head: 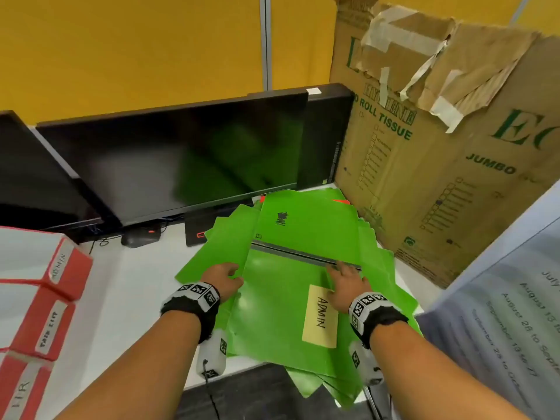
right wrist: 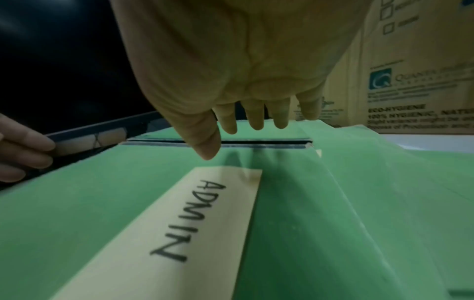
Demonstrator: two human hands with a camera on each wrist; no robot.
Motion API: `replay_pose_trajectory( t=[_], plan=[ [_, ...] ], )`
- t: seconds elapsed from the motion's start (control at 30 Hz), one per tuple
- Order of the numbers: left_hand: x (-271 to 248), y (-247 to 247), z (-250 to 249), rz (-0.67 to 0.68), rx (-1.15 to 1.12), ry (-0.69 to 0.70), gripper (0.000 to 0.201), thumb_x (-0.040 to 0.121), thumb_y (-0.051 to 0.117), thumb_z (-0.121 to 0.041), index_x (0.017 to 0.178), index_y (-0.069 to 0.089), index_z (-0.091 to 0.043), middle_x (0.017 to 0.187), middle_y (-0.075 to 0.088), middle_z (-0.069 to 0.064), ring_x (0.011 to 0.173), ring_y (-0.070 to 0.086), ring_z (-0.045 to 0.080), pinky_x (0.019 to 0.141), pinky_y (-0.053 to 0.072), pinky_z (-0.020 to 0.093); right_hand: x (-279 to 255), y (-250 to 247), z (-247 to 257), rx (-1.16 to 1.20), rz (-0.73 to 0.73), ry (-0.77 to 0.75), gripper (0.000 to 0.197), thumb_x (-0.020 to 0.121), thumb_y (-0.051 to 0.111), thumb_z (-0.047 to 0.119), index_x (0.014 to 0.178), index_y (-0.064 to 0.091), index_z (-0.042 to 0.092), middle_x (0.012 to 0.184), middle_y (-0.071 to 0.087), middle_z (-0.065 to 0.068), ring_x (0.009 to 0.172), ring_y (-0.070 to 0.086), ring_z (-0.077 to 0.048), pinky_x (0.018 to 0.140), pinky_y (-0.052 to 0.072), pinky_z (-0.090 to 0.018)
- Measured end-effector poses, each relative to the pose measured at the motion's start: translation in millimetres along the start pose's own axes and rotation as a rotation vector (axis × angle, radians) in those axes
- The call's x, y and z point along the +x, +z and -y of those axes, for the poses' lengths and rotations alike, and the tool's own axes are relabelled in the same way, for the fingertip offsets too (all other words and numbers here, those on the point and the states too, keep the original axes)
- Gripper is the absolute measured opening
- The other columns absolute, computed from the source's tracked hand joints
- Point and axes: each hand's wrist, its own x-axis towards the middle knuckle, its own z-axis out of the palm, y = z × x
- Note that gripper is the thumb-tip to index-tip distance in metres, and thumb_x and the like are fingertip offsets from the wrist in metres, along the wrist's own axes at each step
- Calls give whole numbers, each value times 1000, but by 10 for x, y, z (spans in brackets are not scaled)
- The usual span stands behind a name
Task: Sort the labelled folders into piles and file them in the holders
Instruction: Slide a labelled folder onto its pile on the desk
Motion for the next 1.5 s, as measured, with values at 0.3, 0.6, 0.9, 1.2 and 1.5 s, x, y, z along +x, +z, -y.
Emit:
replay_pose_trajectory(
  t=[0.3, 0.6, 0.9, 1.2, 1.5],
  plan=[
    [366, 109, -71, 95, -48, 2, 57, 92, 58, -19, 145, 36, -13, 136, 54, 11, 123, 53, 25, 103, 42, 32, 61, 238, -24, -2, 111, 74, 71, 91, 49, 37, 150, 10, 30, 160, -1, 2, 147, 6, -29, 114, 13, -57],
    [425, 113, -138, 31, -20, -9, 19, 84, 52, 2, 89, 41, -13, 76, 44, 6, 73, 49, 24, 72, 55, 45, 213, -71, -184, 65, -211, 75, 72, 82, 56, 22, 146, 24, 25, 136, 36, -8, 122, 42, -29, 101, 41, -41],
    [238, -59, -134, -253, -297, 27, 33, 84, 50, 5, 109, 54, -16, 112, 63, 4, 103, 59, 22, 90, 51, 40, 317, -718, 94, 20, -532, -47, 42, 81, 60, 18, 119, 50, 31, 136, 41, -2, 135, 27, -31, 111, 16, -57],
    [19, -509, -386, -781, -104, -14, 91, 74, 78, -21, 147, 24, -17, 154, 23, 9, 142, 23, 29, 116, 21, 49, 114, -1522, 543, -70, -701, -301, 26, 84, 54, 7, 99, 53, 28, 101, 59, 9, 113, 47, -21, 113, 10, -56],
    [-266, -871, -620, -840, 91, 77, 21, 87, 62, -37, 107, 64, -35, 114, 63, -10, 128, 41, 20, 107, 0, 72, -45, -1843, 883, -173, -1010, -532, 41, 77, 68, 9, 108, 59, 33, 102, 56, 9, 123, 41, -23, 114, 7, -58]
  ],
)
